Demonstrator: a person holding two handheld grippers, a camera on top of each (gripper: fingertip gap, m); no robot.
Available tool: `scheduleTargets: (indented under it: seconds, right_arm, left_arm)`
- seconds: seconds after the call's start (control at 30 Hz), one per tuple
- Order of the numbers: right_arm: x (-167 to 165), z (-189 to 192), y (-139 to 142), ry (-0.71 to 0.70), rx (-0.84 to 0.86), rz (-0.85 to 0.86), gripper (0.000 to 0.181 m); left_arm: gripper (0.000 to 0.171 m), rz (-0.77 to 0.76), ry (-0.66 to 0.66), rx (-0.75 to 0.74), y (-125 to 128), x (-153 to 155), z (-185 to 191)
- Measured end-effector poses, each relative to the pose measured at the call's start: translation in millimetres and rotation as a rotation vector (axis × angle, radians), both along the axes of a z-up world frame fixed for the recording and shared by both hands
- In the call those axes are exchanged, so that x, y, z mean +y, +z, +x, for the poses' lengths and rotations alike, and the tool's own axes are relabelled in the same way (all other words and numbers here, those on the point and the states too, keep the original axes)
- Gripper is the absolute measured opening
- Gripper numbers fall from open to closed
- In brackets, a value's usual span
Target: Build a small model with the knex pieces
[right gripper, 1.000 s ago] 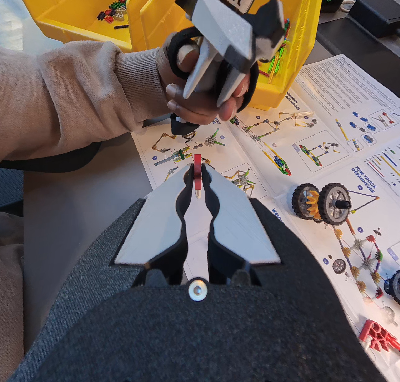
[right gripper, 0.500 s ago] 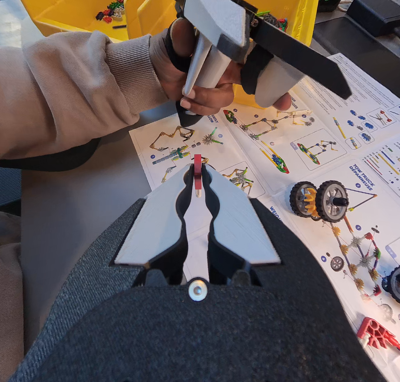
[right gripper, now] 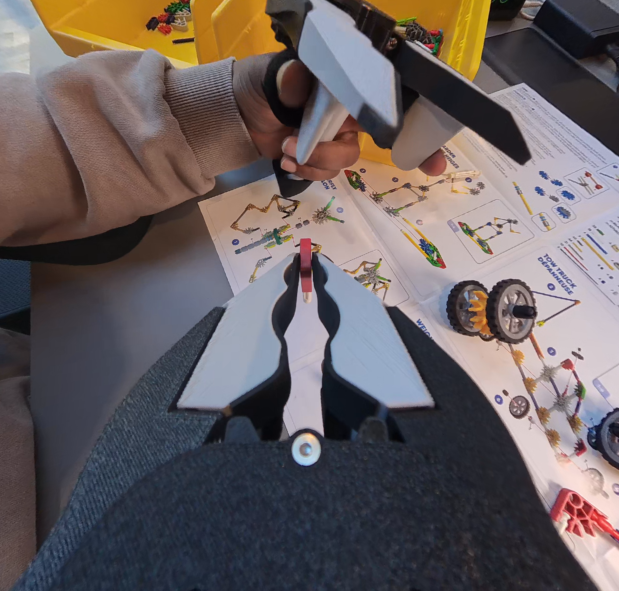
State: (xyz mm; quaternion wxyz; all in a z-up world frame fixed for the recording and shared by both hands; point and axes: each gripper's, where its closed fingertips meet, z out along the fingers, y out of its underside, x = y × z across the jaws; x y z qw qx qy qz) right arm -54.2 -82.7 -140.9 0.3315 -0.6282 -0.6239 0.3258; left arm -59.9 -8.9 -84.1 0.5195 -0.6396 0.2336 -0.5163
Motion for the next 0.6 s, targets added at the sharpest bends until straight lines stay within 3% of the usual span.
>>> scheduleTargets:
  seconds: [0.13,0.2,0.27,0.33,0.43,0.6]
  right_arm:
    - [2.3,1.3,-0.9,-0.004,-0.001,0.003,0.004]
    - [4.4,3.2,-1.8,-0.008,0.000,0.002,0.005]
    - [8.0,6.2,-3.6,-0.016,-0.001,0.002,0.005]
    - [12.9,10.4,-3.7,-0.027,0.011,0.000,0.005]
    - [17.9,18.1,8.0,-0.015,0.111,-0.032,0.004]
    - [20.1,42.5,43.5,0.056,0.361,-0.295,0.005]
  left_arm:
    - [0.081,0.059,0.171,0.231,-20.2,16.6,-3.6]
    - [0.052,0.111,0.355,0.412,-32.2,33.0,-18.4]
    - [0.039,0.180,0.504,0.589,-39.3,41.5,-32.4]
    - [0.026,0.228,0.550,0.713,-44.4,40.6,-33.8]
    - [0.023,0.234,0.448,0.707,-46.7,25.2,-12.9]
    - [0.028,0.110,0.104,0.330,-20.2,-24.7,30.2]
